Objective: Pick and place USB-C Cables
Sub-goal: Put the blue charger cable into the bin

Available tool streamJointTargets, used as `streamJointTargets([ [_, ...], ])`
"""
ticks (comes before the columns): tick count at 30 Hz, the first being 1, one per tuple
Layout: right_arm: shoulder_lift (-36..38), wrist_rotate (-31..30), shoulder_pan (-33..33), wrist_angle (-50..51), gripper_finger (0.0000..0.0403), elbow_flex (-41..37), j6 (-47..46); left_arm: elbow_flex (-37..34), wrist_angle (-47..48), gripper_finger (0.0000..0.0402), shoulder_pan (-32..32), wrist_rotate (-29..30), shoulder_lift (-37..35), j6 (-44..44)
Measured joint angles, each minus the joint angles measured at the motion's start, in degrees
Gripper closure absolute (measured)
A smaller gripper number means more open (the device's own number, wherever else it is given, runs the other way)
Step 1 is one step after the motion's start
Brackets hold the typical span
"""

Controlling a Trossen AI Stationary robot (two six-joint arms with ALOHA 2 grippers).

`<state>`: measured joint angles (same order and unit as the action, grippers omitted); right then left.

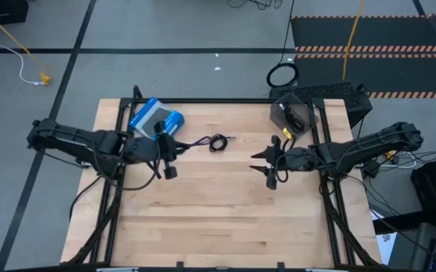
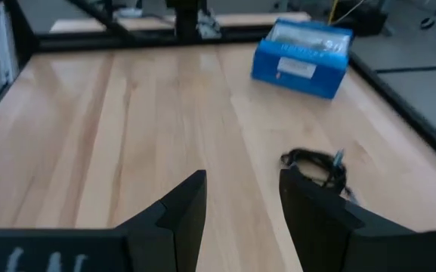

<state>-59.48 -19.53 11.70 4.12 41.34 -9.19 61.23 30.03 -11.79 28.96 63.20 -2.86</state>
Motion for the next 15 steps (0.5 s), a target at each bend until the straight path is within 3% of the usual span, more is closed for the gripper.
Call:
streamJointTargets([
  [7, -0.49, -1.57, 0.00, -7.25, 0.0243, 0.00, 0.41, -12.99, -31.17, 0.0369, 1.14, -1.11, 0.05, 7.84],
  [15, -5.20, -1.66, -0.03, -19.97, 0.0243, -0.02, 4.91, -21.45, -61.63, 0.0369, 3.55, -10.80, 4.28, 10.31],
])
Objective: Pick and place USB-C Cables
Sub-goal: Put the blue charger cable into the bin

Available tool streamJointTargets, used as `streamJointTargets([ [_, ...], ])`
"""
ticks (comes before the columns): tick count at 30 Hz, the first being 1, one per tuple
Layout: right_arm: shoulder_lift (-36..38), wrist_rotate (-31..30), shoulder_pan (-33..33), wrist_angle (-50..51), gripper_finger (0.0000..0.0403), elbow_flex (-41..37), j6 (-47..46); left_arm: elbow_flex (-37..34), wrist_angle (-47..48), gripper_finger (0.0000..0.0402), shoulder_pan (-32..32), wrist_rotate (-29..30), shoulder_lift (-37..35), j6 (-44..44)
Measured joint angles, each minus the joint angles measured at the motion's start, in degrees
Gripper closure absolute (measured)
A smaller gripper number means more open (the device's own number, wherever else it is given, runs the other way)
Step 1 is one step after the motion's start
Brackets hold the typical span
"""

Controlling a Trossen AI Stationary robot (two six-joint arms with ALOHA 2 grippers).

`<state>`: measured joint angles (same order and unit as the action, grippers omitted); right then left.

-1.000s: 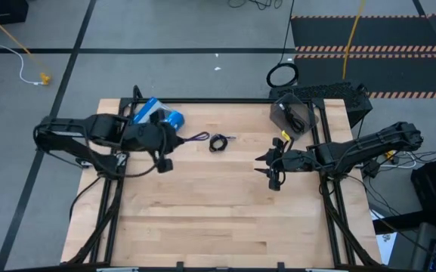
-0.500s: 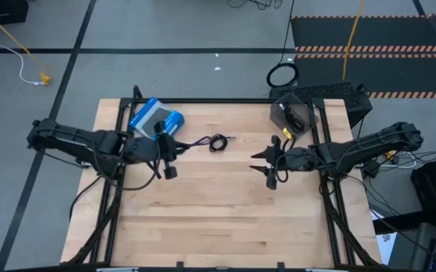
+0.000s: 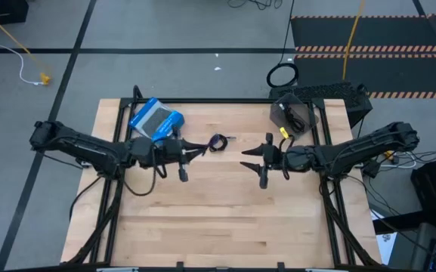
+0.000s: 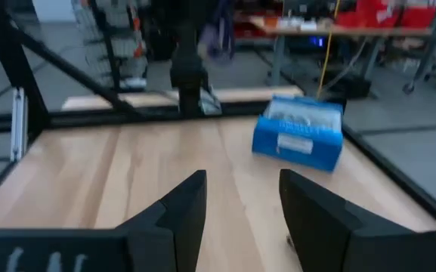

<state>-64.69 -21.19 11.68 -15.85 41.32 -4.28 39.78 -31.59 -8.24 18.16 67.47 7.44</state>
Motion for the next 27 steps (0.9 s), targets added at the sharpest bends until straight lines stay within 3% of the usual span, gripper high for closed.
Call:
streamJointTargets([
  [4, -2.74, 0.07, -0.04, -6.98, 0.0243, -0.02, 3.13, -0.37, -6.34, 0.0369, 0.30, -3.59, 4.26, -0.02],
  [13, -6.67, 0.26, -0.04, -23.95, 0.0243, -0.02, 9.89, -0.32, -19.24, 0.0369, 0.30, -4.51, 13.67, -0.11],
  [19, -9.84, 0.35, -0.04, -27.67, 0.0243, -0.02, 9.98, -0.12, -26.22, 0.0369, 0.37, -5.03, 18.95, 0.30],
  [27, -13.01, 0.42, -0.47, -31.52, 0.0229, 0.02, 9.25, 2.15, -26.10, 0.0369, 0.91, -6.34, 23.59, 1.38],
])
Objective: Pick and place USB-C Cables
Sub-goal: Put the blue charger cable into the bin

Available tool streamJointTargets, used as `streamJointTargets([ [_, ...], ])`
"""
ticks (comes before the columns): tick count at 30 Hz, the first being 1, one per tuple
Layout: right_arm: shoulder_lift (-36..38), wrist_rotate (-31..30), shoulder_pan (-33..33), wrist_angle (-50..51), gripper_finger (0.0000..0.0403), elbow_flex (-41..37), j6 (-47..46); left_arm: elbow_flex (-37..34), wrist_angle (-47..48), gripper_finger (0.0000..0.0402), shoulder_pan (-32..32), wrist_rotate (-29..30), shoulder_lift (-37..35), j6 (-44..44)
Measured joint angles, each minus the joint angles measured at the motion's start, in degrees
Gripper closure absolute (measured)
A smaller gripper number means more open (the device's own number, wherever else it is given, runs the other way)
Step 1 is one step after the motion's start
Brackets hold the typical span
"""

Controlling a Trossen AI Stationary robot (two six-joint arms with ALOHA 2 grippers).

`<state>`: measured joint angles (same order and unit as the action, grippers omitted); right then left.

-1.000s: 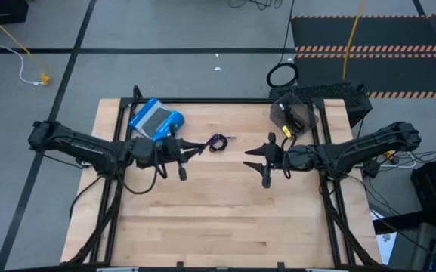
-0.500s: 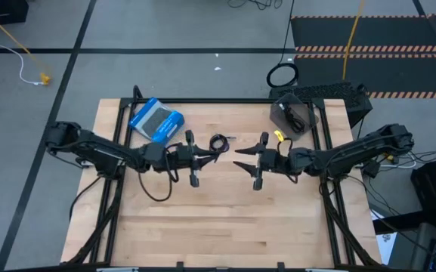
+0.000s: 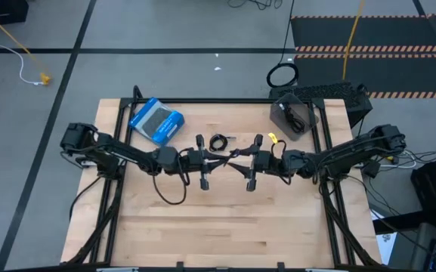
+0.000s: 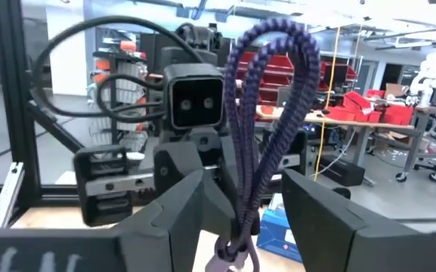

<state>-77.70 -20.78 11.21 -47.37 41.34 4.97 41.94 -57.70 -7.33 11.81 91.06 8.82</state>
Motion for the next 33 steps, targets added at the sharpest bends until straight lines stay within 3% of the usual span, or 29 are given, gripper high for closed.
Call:
streamJointTargets([
  [7, -1.50, 0.13, -0.42, -2.14, 0.0222, 0.00, -1.00, 1.33, 0.20, 0.0369, -0.02, 0.00, 1.57, 0.13],
  [33, -1.35, 1.57, -0.44, 0.63, 0.0350, 0.00, 1.33, 1.37, 1.01, 0.0369, -0.17, 0.00, 1.54, 2.99],
])
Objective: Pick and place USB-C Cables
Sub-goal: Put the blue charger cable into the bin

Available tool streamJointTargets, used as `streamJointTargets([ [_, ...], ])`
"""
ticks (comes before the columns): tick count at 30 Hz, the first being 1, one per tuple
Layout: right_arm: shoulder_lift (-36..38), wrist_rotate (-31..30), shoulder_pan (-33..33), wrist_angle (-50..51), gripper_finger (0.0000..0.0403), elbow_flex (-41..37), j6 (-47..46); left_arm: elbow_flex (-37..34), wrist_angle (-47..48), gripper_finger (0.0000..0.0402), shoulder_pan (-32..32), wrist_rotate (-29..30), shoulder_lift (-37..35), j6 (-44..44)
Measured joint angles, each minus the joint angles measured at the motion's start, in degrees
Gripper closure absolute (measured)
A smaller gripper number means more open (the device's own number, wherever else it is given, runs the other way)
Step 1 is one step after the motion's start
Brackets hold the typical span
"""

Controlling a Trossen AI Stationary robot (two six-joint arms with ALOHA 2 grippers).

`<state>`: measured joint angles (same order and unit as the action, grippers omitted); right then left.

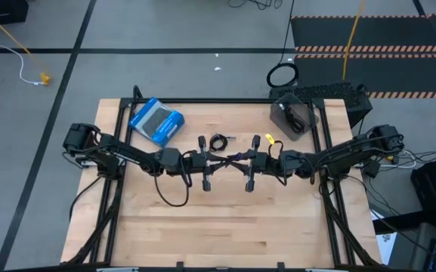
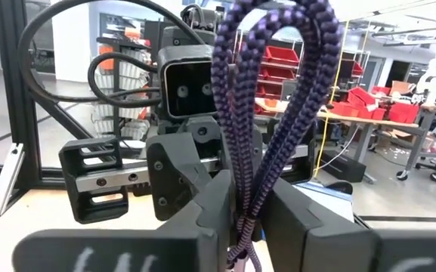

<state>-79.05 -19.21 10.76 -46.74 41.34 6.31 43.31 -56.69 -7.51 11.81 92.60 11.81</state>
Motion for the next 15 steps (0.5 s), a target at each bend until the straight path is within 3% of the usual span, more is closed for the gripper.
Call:
streamJointTargets([
  [8, -0.01, 0.00, 0.09, 0.80, 0.0389, 0.00, 0.63, 0.00, 1.87, 0.0361, 0.04, 0.87, -0.11, -1.09],
  [15, 0.04, -0.04, 0.09, 1.53, 0.0383, -0.02, 0.75, -0.02, 9.28, 0.0276, 0.21, 1.49, -3.38, -2.99],
])
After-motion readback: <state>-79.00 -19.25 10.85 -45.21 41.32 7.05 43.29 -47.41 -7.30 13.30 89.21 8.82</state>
